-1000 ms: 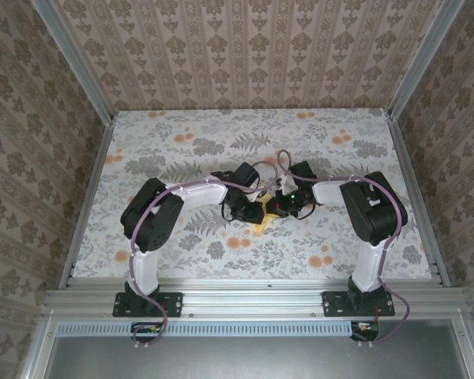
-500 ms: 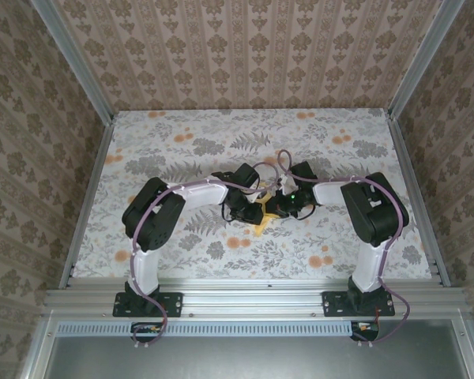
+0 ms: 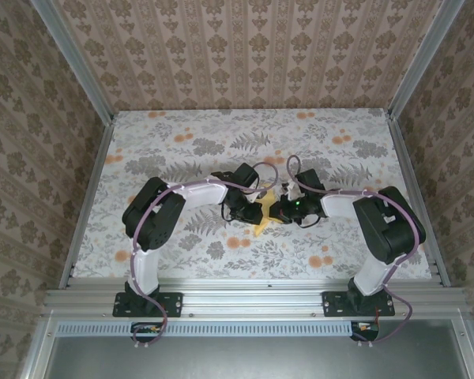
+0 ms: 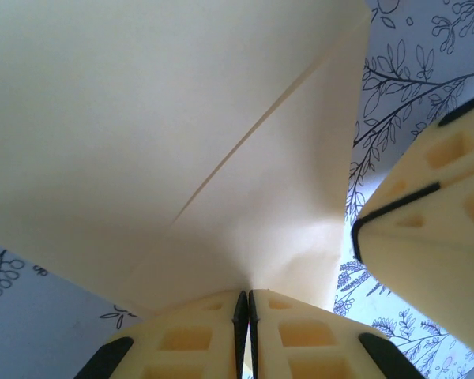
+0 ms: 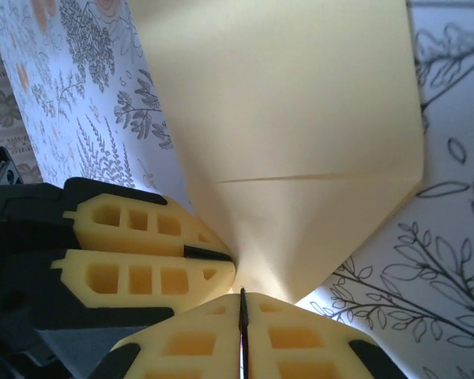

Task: Fold a paper plane with a square sheet of paper (pick it up from the middle)
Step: Third fold the triangle at the center of the table.

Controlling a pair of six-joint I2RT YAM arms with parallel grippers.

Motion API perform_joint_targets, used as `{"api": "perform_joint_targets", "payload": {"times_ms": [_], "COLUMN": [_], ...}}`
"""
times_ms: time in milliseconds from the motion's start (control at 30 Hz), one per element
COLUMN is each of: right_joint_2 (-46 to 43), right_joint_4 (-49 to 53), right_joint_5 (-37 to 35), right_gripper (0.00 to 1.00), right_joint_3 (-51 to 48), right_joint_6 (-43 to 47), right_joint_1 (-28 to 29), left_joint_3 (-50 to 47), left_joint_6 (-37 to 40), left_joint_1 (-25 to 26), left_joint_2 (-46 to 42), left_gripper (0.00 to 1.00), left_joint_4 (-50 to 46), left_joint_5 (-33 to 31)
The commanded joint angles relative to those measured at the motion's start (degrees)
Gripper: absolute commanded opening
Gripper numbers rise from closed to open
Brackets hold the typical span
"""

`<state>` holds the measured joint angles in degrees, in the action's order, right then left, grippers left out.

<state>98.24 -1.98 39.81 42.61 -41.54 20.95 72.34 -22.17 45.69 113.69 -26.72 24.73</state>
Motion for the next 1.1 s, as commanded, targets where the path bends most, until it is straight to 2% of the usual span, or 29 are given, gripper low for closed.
{"api": "perform_joint_targets", "payload": {"times_ms": [0,233,667,1067], "right_joint_2": [-0.71,1.81,3.38,-4.28], "right_joint_4": [-2.43,-5.47,-4.92,-7.36], "right_joint_5": [-1.63,-2.11,-3.51,-5.17], "right_gripper": [0.11,0.09,0.08,0.09], "right_joint_3": [-1.89,-1.80,-2.84,-6.54], "right_joint_6": [-3.55,-5.19,-4.65,-8.75], "right_joint_1": [1.25,3.31,5.07,7.31], "left_joint_3": [-1.52,-1.67,-2.53,-3.66], "left_joint_6": [1.85,1.86,1.53,1.71], "left_joint_1": [-0.38,-0.54,-1.13,-1.75], "left_joint_2": [3.18,3.33,3.95,4.00], "left_gripper": [0.14,0.13,0.14,0.14], "left_joint_4": [-2.11,-1.95,-1.14,-0.49], "left_joint_5": [-1.79,-1.23,-1.09,-0.85]}}
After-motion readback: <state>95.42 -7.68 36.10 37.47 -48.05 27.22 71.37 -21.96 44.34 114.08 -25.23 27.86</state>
